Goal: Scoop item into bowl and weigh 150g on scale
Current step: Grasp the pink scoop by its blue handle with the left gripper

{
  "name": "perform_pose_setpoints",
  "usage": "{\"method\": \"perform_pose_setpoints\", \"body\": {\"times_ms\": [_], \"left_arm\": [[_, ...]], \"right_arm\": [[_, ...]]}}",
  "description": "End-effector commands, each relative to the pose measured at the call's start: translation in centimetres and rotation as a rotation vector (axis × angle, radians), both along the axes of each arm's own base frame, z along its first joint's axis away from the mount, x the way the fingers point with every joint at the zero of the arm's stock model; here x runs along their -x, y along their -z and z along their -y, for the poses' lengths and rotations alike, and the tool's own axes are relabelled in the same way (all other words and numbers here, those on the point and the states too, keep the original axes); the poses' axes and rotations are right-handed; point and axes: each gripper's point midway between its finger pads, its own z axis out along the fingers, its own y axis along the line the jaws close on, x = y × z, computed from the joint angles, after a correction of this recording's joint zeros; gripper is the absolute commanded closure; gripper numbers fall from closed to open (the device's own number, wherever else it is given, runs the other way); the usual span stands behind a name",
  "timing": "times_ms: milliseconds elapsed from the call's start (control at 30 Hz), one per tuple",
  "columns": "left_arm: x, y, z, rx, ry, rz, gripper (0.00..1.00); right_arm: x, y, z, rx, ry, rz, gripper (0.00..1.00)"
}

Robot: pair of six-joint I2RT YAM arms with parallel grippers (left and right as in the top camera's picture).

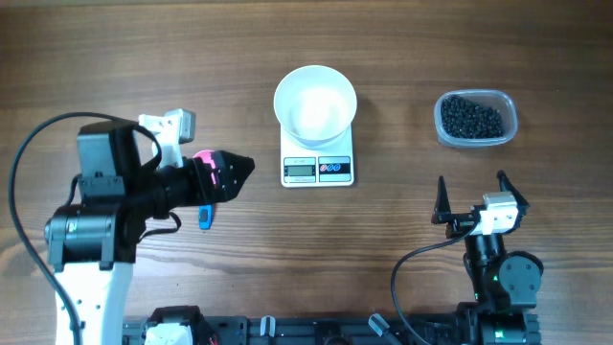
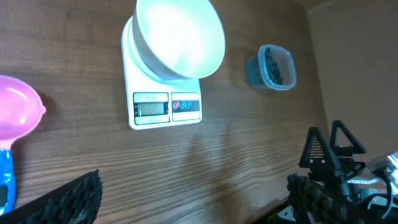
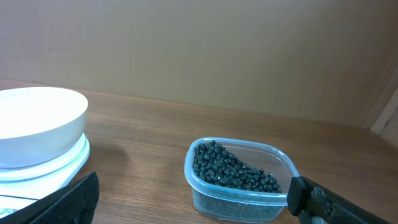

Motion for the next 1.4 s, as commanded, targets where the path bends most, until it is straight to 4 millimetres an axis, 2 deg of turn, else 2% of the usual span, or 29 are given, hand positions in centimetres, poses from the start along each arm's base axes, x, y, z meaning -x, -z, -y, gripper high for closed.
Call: {"method": "perform_pose_setpoints", "body": {"times_ms": [0, 267, 367, 667, 1267, 1367], "left_arm": [[-0.7, 0.1, -0.3, -0.007, -0.011, -0.018, 0.00], [-0.7, 0.7, -0.5, -0.022, -0.021, -0.044, 0.00], [-1.1, 3.6, -4.6, -0.183, -0.250, -0.168, 0.00], [-2.1, 5.6, -5.1, -0.219, -0.261, -0.238, 0.00], [-2.2, 5.7, -5.4, -0.230, -0.268, -0.240, 0.00], [-2.1, 6.5, -6.4, -0.285, -0.300, -0.261, 0.00]], "right_arm": [[0.0, 0.0, 0.1, 0.006, 0.010, 0.001, 0.00], [0.0, 0.0, 0.1, 0.006, 0.010, 0.001, 0.00], [0.0, 0.0, 0.1, 0.006, 0.010, 0.001, 0.00], [-0.1, 0.3, 0.1, 0.006, 0.010, -0.011, 0.00], [-0.1, 0.3, 0.1, 0.005, 0.010, -0.012, 0.00], [-0.1, 0.3, 0.1, 0.005, 0.010, -0.012, 0.00]]}}
